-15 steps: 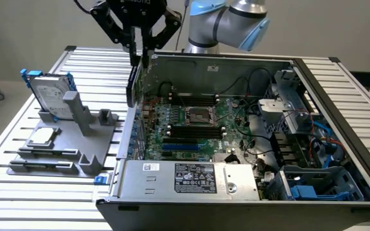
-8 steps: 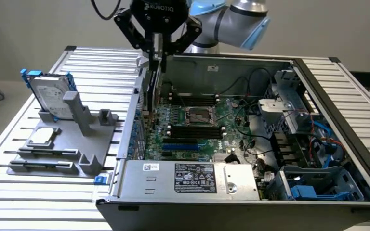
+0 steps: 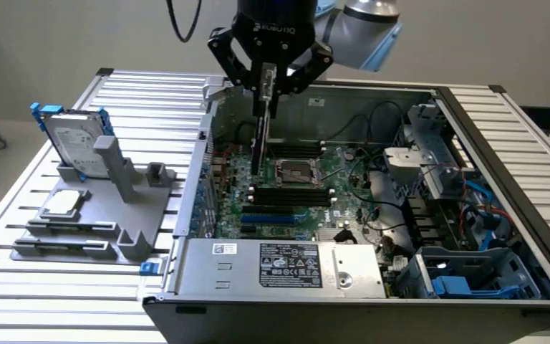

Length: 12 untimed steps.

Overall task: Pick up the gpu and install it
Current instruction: 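Pick up the gpu and move the gpu toward the slot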

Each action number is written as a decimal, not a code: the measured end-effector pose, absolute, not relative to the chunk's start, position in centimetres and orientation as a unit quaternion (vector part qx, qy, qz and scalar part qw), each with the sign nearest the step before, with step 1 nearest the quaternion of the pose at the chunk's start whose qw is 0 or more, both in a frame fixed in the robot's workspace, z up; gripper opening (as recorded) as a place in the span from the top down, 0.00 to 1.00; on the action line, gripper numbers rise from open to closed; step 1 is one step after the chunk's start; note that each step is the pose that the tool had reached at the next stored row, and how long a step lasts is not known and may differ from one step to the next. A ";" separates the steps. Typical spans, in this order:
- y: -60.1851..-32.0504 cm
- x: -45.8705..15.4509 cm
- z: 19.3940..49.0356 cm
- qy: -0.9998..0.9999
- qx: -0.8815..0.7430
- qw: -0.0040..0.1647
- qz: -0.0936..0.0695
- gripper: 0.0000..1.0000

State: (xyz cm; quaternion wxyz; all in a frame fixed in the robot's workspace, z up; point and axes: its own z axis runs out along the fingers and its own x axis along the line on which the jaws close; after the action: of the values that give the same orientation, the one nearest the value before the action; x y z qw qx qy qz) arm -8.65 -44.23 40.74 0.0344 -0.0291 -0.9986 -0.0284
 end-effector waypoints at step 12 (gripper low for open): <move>-44.1 -3.2 38.5 -0.999 -0.029 0.034 -0.025 0.74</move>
State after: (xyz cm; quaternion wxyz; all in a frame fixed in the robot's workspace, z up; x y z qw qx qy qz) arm -3.17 -44.09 38.55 0.0343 -0.0292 -0.9987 -0.0245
